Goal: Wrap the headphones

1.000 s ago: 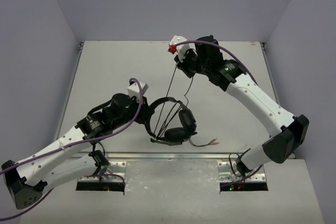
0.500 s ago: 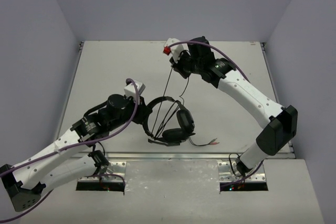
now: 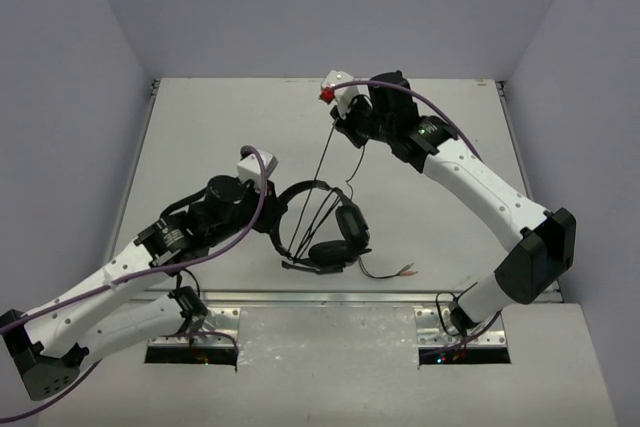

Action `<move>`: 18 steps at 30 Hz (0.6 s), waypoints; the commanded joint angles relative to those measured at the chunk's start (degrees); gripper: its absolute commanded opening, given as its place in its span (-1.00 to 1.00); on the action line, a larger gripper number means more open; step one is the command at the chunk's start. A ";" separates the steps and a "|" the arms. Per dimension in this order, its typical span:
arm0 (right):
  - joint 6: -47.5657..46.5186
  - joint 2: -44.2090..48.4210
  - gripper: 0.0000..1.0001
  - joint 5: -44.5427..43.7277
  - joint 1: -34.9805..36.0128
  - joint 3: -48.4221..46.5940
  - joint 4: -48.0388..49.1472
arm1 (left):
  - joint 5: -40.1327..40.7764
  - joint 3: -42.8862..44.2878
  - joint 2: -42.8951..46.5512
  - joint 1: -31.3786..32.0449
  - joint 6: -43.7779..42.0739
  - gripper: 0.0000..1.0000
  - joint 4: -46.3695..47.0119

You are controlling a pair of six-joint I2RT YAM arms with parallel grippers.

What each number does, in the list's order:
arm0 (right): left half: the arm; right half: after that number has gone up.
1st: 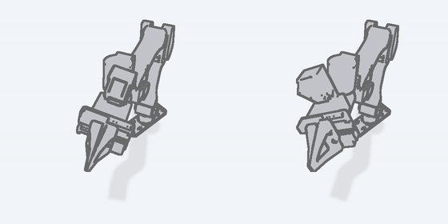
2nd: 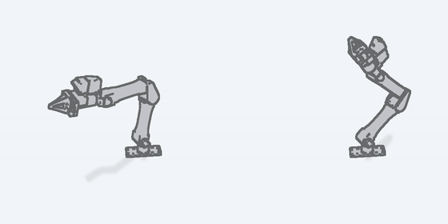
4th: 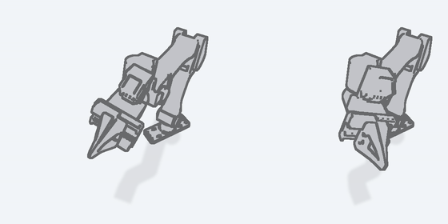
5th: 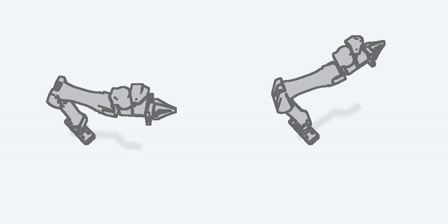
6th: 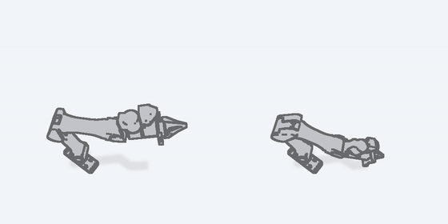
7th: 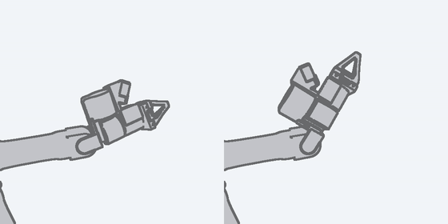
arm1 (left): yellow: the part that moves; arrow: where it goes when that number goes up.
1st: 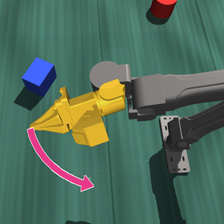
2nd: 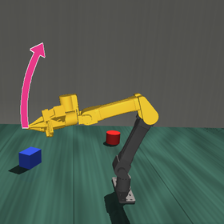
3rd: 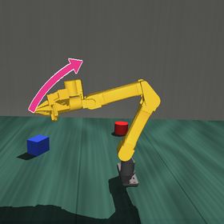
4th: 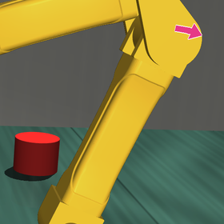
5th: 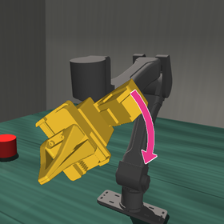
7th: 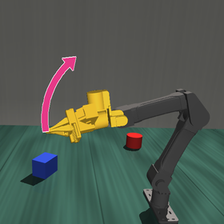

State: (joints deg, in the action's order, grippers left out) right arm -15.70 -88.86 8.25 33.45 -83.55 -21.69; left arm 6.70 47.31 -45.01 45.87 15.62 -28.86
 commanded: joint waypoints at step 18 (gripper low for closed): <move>-4.16 4.04 -0.98 -3.77 -5.94 4.70 9.11 | 0.59 8.23 -6.41 1.51 -1.55 -0.99 -7.96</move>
State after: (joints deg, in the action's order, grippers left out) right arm -19.40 -86.80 8.12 30.70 -79.55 -19.92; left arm 8.95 51.96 -53.25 46.09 15.49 -33.32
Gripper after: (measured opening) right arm 0.013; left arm 0.079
